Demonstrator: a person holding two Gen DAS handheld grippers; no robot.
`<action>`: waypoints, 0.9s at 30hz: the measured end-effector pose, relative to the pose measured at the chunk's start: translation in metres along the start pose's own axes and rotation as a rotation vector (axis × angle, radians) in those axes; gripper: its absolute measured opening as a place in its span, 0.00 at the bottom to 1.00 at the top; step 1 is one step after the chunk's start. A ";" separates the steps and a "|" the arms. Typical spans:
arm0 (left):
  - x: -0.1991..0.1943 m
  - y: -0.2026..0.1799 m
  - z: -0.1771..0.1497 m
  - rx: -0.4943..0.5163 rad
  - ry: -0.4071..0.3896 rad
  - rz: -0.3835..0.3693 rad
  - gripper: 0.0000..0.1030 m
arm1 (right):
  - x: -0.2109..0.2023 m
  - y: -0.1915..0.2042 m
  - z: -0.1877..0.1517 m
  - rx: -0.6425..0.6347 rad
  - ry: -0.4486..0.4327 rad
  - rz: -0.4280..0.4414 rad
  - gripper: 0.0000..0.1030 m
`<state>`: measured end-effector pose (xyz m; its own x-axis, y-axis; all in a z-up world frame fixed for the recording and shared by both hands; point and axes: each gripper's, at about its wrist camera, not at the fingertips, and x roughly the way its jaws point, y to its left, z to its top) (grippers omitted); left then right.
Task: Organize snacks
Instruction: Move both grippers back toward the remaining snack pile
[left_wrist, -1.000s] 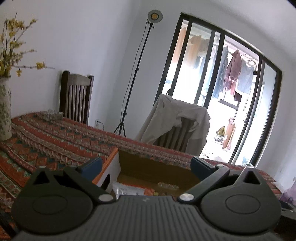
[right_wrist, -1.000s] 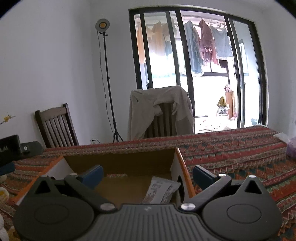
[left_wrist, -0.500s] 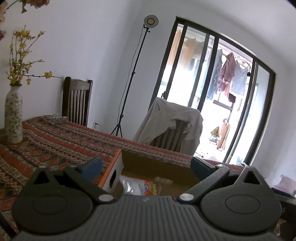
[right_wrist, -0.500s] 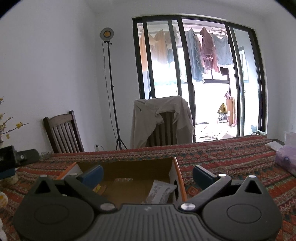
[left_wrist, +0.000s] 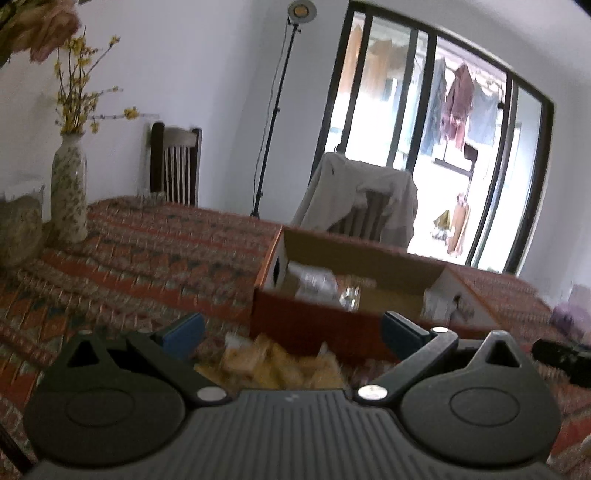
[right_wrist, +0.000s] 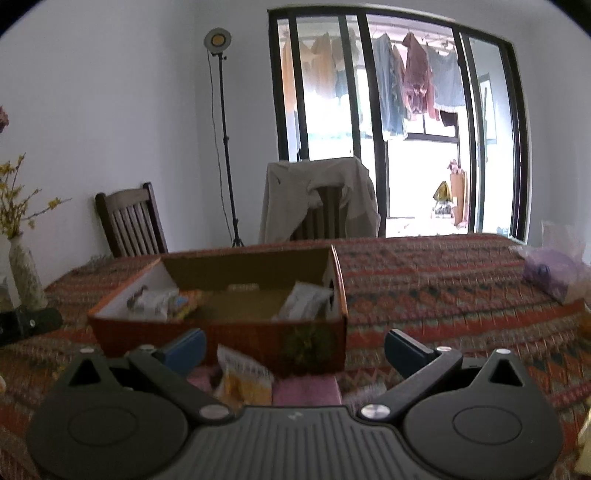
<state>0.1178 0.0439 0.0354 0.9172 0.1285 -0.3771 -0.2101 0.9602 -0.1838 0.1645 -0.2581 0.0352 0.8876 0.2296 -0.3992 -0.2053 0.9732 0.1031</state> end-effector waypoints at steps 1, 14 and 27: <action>-0.002 0.002 -0.005 0.006 0.009 0.006 1.00 | -0.002 -0.001 -0.004 -0.001 0.007 -0.001 1.00; 0.002 0.024 -0.044 0.010 0.055 0.016 1.00 | -0.032 -0.022 -0.052 -0.002 0.087 0.004 1.00; 0.003 0.025 -0.046 0.001 0.053 0.025 1.00 | -0.030 -0.036 -0.069 -0.014 0.152 -0.010 1.00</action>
<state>0.0997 0.0564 -0.0122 0.8927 0.1389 -0.4287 -0.2321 0.9572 -0.1730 0.1165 -0.2992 -0.0193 0.8172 0.2172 -0.5338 -0.2033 0.9754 0.0857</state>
